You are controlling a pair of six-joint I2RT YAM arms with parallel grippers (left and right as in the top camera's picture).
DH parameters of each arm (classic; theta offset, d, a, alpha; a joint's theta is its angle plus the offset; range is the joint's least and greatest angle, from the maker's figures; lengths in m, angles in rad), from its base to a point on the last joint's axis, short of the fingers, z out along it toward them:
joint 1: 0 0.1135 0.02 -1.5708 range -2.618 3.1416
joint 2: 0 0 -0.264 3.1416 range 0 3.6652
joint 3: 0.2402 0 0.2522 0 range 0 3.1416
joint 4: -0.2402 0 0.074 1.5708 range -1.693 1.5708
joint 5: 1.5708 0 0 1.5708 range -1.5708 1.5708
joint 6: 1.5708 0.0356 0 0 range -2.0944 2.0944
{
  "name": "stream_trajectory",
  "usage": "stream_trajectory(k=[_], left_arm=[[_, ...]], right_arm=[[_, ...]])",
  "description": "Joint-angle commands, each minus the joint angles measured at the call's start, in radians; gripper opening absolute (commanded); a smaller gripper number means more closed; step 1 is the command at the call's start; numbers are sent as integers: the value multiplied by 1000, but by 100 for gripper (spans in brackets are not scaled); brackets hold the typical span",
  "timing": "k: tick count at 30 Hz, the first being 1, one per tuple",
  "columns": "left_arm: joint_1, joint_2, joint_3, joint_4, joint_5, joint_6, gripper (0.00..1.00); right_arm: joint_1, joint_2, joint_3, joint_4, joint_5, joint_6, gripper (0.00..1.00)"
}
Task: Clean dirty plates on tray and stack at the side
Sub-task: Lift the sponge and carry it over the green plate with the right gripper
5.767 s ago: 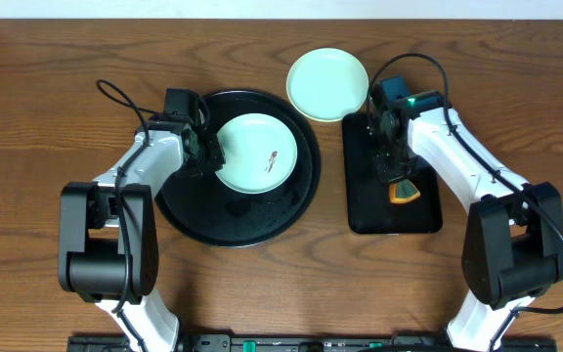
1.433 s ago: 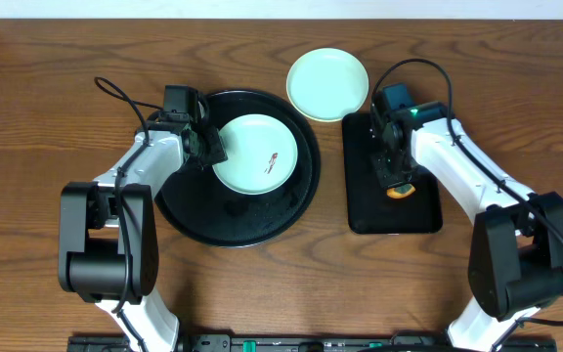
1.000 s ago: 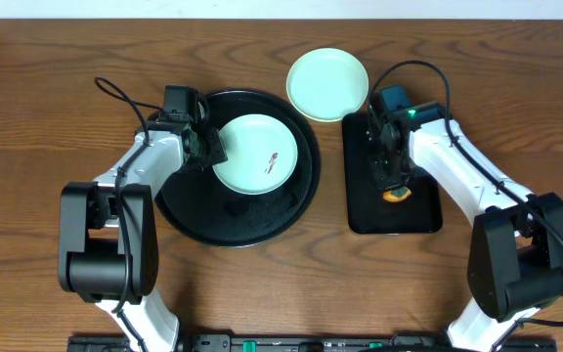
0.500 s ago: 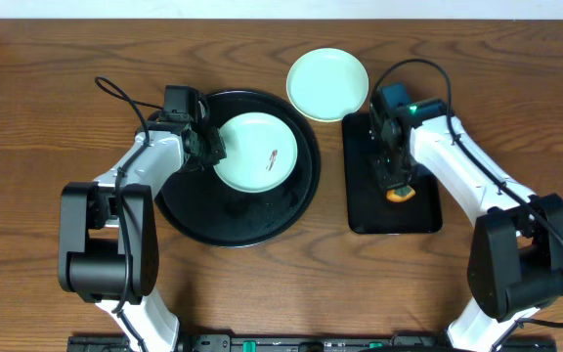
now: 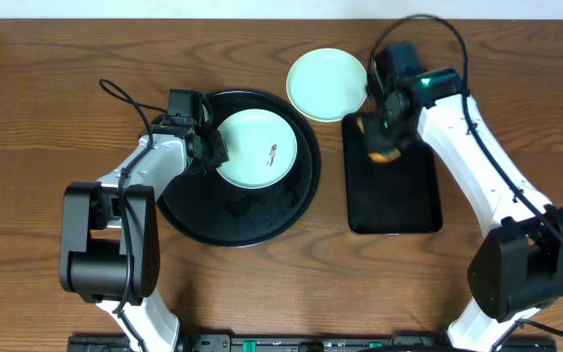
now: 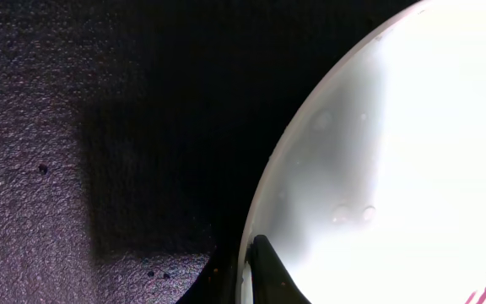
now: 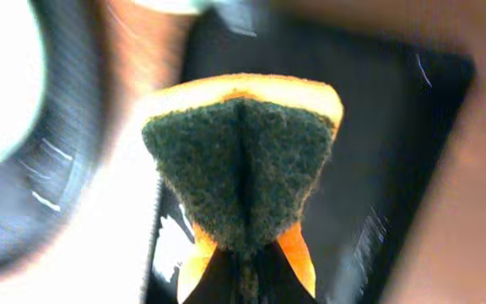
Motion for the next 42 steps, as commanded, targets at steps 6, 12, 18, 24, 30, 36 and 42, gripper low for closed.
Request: stream_trajectory(k=[6,12,18,24,30,36,42], left_arm=[[-8,-9,-20,0,-6,3,12],[-8,-9,-20,3,-6,2,13],[-8,-9,-20,3,-6,2,14],[-8,-9,-20,6,-6,2,14],[-8,-9,-20,6,-6,3,15],[-8,-9,-20,6,-6,2,17],[-8,-9,-20,6,-6,2,17]], right_arm=[[134,25,27,356,-248,70,1],[296,158,27,505,42,69,1],[395,277,27,539,303,5,1],[423,344,27,560,348,-28,1],[410,351,27,558,351,-27,33],[404,354,26,532,347,-20,24],[404,354,26,541,347,-3,54]])
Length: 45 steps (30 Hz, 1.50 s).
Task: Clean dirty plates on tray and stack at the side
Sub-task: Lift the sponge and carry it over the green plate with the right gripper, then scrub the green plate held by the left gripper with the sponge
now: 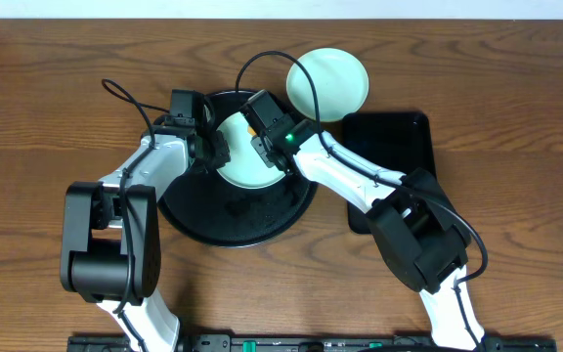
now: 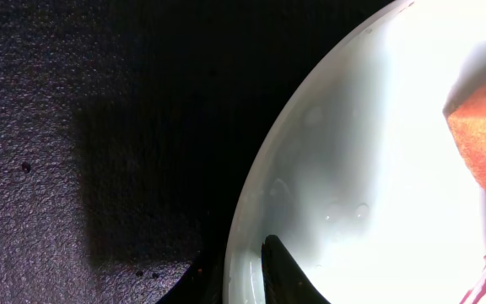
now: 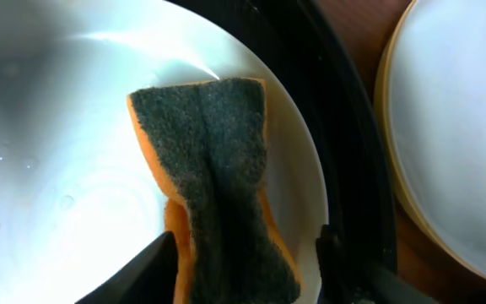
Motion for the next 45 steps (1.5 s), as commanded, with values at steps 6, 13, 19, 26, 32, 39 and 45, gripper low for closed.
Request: stream_trajectory(k=[6,13,19,26,32,39,45], left_arm=[[-2,-9,-17,1,-7,3,17],[-2,-9,-17,1,-7,3,17],[-2,-9,-17,1,-7,3,17],[-2,-9,-17,1,-7,3,17],[-2,-9,-17,3,-7,3,17],[-2,-9,-17,6,-7,3,17],[-2,-9,-17,14,-7,3,17]], right_arm=[[-28,8,-7,21,-15,65,57],[-50,8,-25,64,-170,65,29],[-48,8,-34,66,-169,65,45],[-52,8,-58,69,-141,64,30],[-59,8,-59,66,-156,62,1],[-29,9,-93,49,-227,66,1],[8,9,-106,-15,-238,97,1]])
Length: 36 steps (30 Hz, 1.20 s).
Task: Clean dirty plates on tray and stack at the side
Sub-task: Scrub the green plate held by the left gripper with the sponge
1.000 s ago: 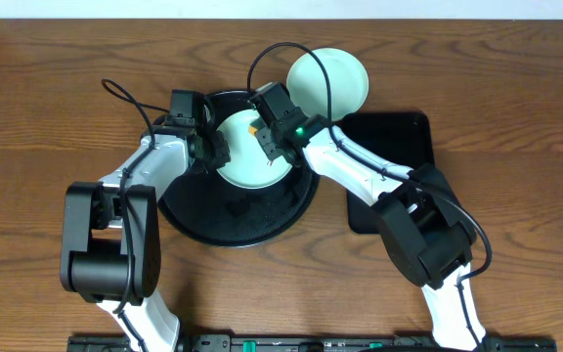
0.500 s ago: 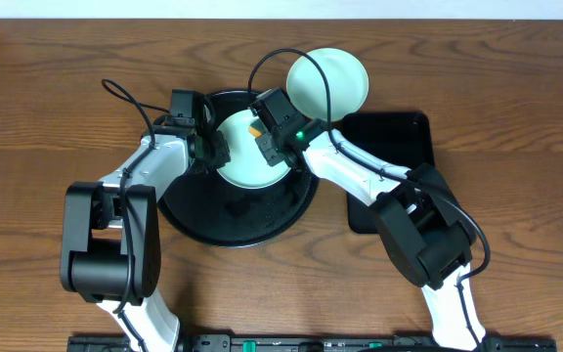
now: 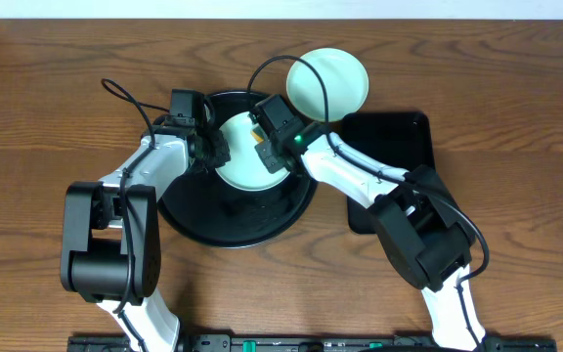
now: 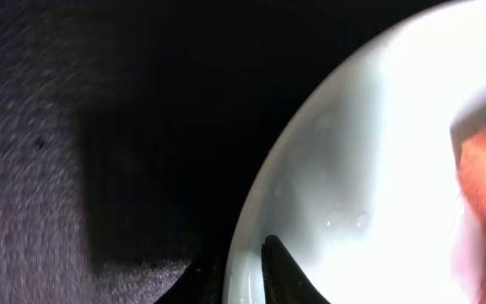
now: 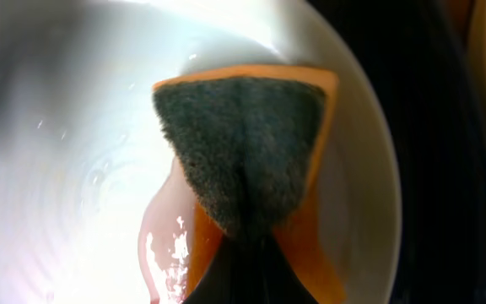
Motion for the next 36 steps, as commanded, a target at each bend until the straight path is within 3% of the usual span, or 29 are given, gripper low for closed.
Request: stream_trajectory(k=[1,5,25,31,36], left_arm=[[-2,-9,-17,4,-6,3,15],[-2,-9,-17,4,-6,3,8],[-2,-9,-17,4,-6,3,8],[-2,-9,-17,4,-6,3,8],[-2,-9,-17,4,-6,3,8]], right_arm=[[35,14,-37,-37,-70,31,1],[45,14,-37,-37,-130,54,1],[-13,14,-23,6,-415,159,1],[-129,14,11,78,-735,181,1],[-239,14,12,156,-956,281,1]])
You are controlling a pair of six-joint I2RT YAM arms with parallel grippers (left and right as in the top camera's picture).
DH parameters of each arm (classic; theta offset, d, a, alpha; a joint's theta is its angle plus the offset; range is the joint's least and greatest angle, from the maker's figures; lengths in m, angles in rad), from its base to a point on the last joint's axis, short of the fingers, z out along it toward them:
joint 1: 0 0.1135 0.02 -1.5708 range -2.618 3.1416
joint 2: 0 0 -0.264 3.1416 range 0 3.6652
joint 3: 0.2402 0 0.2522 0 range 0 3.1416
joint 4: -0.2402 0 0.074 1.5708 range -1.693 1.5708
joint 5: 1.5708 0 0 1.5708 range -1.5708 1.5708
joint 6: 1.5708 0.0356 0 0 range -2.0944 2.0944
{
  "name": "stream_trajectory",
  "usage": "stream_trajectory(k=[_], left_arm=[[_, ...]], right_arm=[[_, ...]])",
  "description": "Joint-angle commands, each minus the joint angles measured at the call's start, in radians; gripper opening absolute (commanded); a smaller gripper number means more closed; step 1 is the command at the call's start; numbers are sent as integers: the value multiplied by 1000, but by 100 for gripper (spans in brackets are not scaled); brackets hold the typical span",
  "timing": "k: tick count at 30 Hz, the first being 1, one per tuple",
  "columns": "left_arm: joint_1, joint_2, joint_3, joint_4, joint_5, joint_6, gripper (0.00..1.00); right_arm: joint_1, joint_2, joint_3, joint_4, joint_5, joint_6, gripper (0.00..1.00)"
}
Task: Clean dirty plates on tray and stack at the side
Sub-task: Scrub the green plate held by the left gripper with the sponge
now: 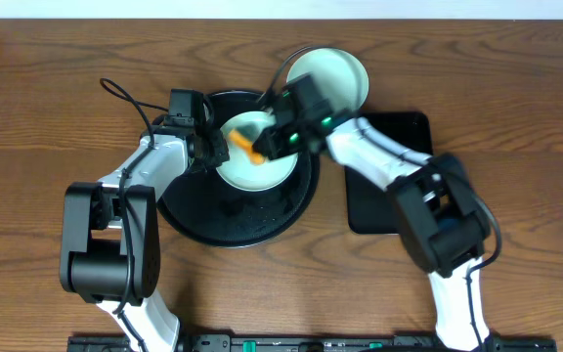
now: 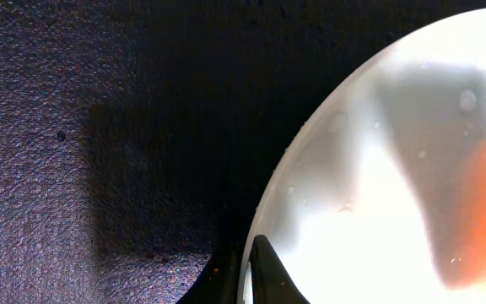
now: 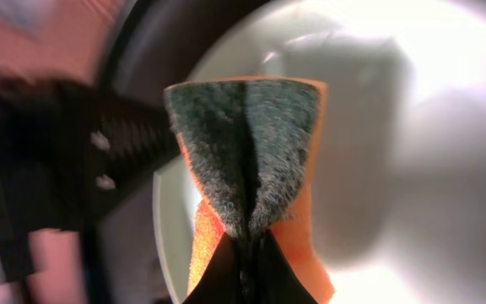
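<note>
A pale green plate (image 1: 262, 161) lies on the round black tray (image 1: 233, 215). My left gripper (image 1: 213, 149) is shut on the plate's left rim; one dark finger (image 2: 264, 274) lies over the rim of the plate (image 2: 378, 186). My right gripper (image 1: 265, 145) is shut on an orange sponge (image 1: 245, 147) with a dark scouring face (image 3: 245, 143), pressed on the left part of the plate (image 3: 395, 110). The right gripper (image 3: 247, 257) pinches the sponge at its middle fold. A second pale plate (image 1: 332, 80) lies on the table behind the tray.
A black rectangular tray (image 1: 394, 186) lies to the right of the round one. The left arm's dark wrist (image 3: 91, 156) sits close to the sponge. Brown wooden table (image 1: 47, 98) surrounds everything.
My right gripper has moved with the sponge from the right-middle of the plate to its left part, close to the left gripper. The left gripper still holds the rim.
The right gripper first held the sponge over the rectangular tray, while the plate bore a red mark. Then the sponge lay on the plate's right side, then nearer its middle beside a pink smear, and now at the left. The left gripper held the rim throughout.
</note>
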Motion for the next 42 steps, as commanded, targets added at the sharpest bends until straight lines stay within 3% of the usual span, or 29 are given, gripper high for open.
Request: stream_trajectory(k=[1,9,19,42], left_arm=[[-2,-7,-17,1,5,2,8],[-2,-7,-17,2,5,2,8],[-2,-7,-17,1,5,2,8],[-3,-7,-17,2,5,1,8]], right_arm=[[-77,6,22,11,-253,74,1],[-122,6,21,-27,-416,74,1],[-59,6,-18,-106,-209,66,1],[9,6,-106,28,-286,97,1]])
